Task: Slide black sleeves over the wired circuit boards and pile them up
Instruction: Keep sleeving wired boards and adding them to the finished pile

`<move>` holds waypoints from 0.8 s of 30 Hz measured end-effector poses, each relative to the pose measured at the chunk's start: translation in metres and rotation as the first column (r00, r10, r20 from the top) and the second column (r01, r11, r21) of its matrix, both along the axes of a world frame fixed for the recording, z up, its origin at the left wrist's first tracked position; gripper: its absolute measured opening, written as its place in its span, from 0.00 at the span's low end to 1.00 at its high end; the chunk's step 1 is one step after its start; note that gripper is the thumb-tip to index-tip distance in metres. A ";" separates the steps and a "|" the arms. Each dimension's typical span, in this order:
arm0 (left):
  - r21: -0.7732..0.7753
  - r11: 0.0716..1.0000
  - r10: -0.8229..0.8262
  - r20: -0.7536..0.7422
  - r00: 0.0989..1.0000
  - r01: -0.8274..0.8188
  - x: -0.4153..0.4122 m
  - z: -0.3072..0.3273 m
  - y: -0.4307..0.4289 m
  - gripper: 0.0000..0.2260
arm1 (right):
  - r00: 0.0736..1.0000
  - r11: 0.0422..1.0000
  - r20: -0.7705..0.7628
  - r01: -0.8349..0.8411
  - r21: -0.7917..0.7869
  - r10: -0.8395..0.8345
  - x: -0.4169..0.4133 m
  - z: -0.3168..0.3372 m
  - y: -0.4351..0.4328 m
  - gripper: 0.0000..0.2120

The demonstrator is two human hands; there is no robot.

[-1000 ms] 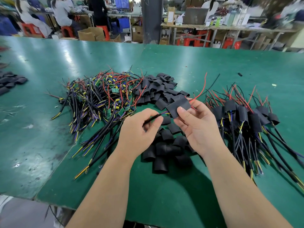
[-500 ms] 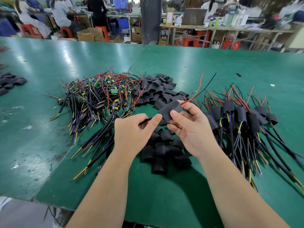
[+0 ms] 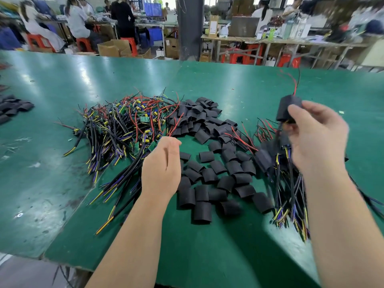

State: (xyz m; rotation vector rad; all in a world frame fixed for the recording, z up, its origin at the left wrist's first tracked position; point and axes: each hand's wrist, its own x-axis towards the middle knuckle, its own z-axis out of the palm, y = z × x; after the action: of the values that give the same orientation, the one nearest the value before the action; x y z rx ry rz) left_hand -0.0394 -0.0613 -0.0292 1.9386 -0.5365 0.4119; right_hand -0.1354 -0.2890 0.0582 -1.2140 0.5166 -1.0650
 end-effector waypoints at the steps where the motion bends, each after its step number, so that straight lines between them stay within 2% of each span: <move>1: 0.008 1.000 0.011 -0.006 1.000 -0.011 0.001 -0.001 -0.001 0.17 | 0.976 0.971 -0.178 0.082 -0.226 -0.124 -0.003 0.002 -0.010 0.07; 3: 0.019 1.000 0.022 -0.022 1.000 -0.022 0.002 -0.002 -0.001 0.15 | 0.792 0.789 -0.465 0.033 -0.614 -0.395 -0.007 -0.003 -0.025 0.09; 4: 0.022 1.000 0.022 -0.027 0.999 -0.021 0.002 -0.002 -0.001 0.15 | 0.691 0.715 -0.544 -0.057 -0.697 -0.476 -0.006 -0.009 -0.027 0.10; 5: 0.027 0.999 0.019 -0.027 0.999 -0.019 0.002 -0.002 -0.002 0.15 | 0.602 0.692 -0.621 -0.151 -0.706 -0.502 -0.004 -0.015 -0.027 0.10; 7: 0.037 0.999 0.017 -0.029 0.999 -0.016 0.001 -0.003 -0.002 0.16 | 0.450 0.723 -0.757 -0.293 -0.626 -0.474 0.002 -0.029 -0.014 0.11; 9: 0.038 0.999 0.019 -0.048 0.999 -0.017 0.001 -0.004 -0.002 0.17 | 0.322 0.707 -0.818 -0.411 -0.575 -0.477 0.004 -0.045 -0.002 0.22; 10: 0.038 0.999 0.021 -0.057 0.998 -0.019 0.001 -0.004 -0.002 0.17 | 0.294 0.681 -0.814 -0.447 -0.580 -0.501 0.004 -0.052 0.001 0.25; 12: 0.041 0.999 0.017 -0.071 0.997 -0.014 0.001 -0.004 -0.002 0.18 | 0.286 0.647 -0.793 -0.464 -0.606 -0.538 0.003 -0.061 -0.001 0.24; 16: 0.070 0.997 0.020 -0.070 0.997 -0.015 -0.001 -0.004 -0.002 0.17 | 0.311 0.668 -0.788 -0.417 -0.616 -0.532 0.000 -0.064 -0.012 0.19; 20: 0.131 0.991 0.032 -0.063 0.998 -0.024 0.001 -0.003 -0.002 0.14 | 0.297 0.654 -0.776 -0.420 -0.629 -0.556 -0.001 -0.061 -0.015 0.18; 24: 0.216 0.976 0.036 -0.074 0.997 -0.019 0.004 -0.002 -0.003 0.15 | 0.178 0.633 -0.755 -0.446 -0.633 -0.631 0.001 -0.060 -0.007 0.22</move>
State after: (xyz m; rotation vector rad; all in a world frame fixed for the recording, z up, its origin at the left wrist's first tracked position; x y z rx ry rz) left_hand -0.0354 -0.0645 -0.0308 2.1627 -0.5220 0.3043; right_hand -0.1348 -0.2962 -0.0021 -2.8184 1.2666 -0.3225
